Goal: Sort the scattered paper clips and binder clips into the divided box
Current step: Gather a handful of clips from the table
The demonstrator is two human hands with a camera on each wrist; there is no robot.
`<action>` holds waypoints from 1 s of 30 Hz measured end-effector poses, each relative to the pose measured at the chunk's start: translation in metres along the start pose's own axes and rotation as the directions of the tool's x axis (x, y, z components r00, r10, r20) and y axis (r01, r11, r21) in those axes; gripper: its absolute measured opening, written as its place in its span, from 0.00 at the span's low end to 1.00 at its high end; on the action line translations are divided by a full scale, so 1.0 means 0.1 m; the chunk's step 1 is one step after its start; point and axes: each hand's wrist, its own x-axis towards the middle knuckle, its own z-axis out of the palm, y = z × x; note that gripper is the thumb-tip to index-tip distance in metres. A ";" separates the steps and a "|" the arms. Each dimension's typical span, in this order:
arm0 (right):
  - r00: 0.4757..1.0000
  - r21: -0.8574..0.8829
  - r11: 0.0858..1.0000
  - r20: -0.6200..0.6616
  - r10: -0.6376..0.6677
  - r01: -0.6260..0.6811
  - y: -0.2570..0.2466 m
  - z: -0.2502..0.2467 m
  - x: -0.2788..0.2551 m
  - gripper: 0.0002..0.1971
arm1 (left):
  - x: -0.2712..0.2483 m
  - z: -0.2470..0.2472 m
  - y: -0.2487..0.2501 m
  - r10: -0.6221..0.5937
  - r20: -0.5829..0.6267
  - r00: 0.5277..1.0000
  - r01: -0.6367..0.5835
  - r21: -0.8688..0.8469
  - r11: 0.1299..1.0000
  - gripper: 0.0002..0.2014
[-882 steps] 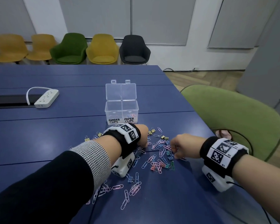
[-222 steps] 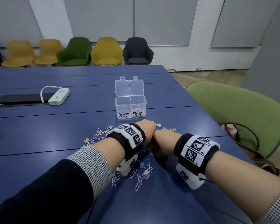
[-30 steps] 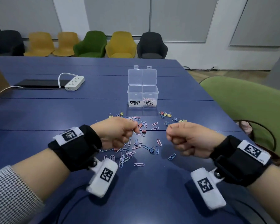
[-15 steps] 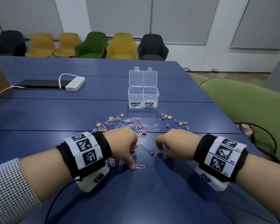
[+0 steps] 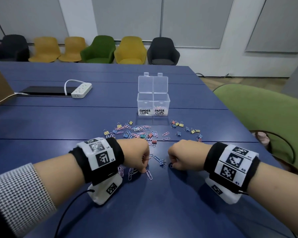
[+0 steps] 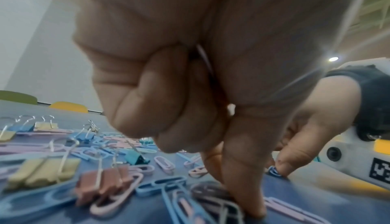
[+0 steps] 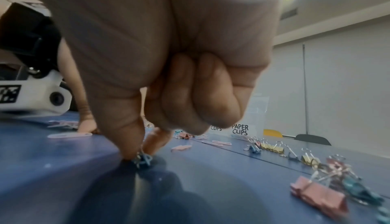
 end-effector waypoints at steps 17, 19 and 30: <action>0.990 0.954 -0.287 0.112 0.086 -0.083 0.43 -0.07 -0.07 0.09 | 0.06 -0.41 -0.39 -0.243 0.069 0.968 -0.054 -0.883 -0.466 0.09; 0.995 0.852 -0.521 0.091 0.052 -0.050 0.46 -0.05 -0.02 0.05 | 0.08 -0.39 -0.44 -0.218 0.075 0.973 -0.079 -0.779 -0.622 0.09; 0.979 0.972 -0.116 0.203 -0.014 -0.204 0.42 -0.04 0.25 0.16 | 0.41 -0.31 -0.50 -0.143 0.241 0.960 0.162 -0.894 -0.419 0.13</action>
